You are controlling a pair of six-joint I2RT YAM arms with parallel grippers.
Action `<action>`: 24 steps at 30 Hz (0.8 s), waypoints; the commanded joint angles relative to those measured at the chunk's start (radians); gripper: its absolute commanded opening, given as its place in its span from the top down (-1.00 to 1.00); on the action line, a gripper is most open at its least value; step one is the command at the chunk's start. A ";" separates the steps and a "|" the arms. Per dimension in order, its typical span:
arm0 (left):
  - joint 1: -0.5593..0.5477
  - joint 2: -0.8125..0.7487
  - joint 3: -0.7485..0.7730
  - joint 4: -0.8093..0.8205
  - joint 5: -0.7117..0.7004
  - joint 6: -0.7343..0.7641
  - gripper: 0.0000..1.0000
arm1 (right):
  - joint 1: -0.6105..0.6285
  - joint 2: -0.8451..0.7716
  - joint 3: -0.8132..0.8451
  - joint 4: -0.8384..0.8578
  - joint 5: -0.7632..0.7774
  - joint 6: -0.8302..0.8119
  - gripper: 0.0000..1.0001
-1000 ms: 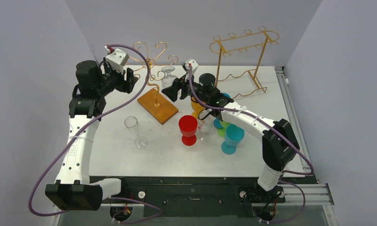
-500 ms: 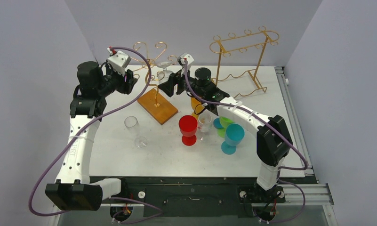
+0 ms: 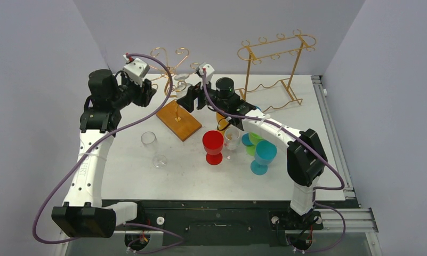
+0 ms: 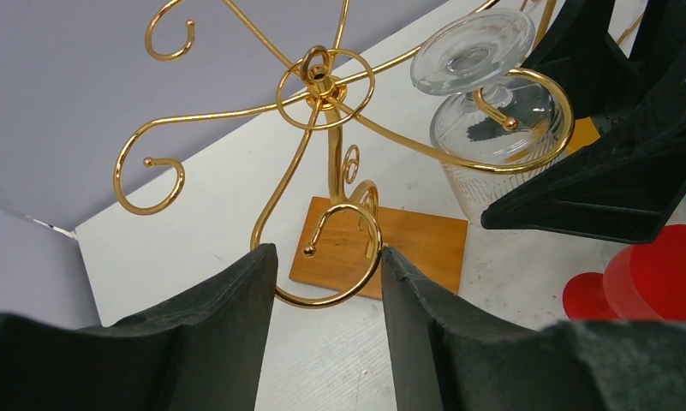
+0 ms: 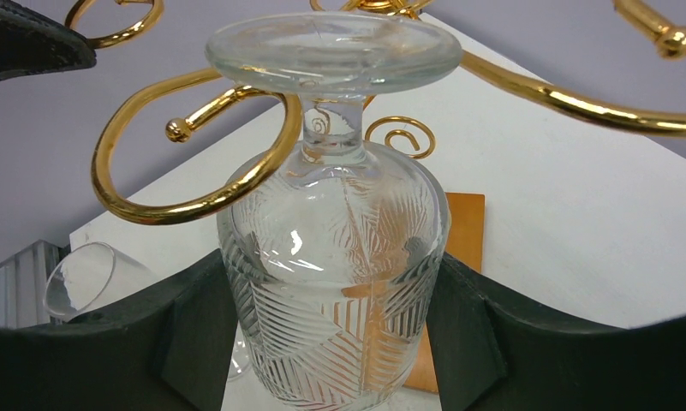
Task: Place the wine glass upside down on the wine glass rack
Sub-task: Turn the wine glass upside down at the wine rack.
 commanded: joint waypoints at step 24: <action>-0.011 0.023 0.025 0.024 0.044 -0.004 0.13 | 0.051 0.010 0.073 0.093 0.028 -0.099 1.00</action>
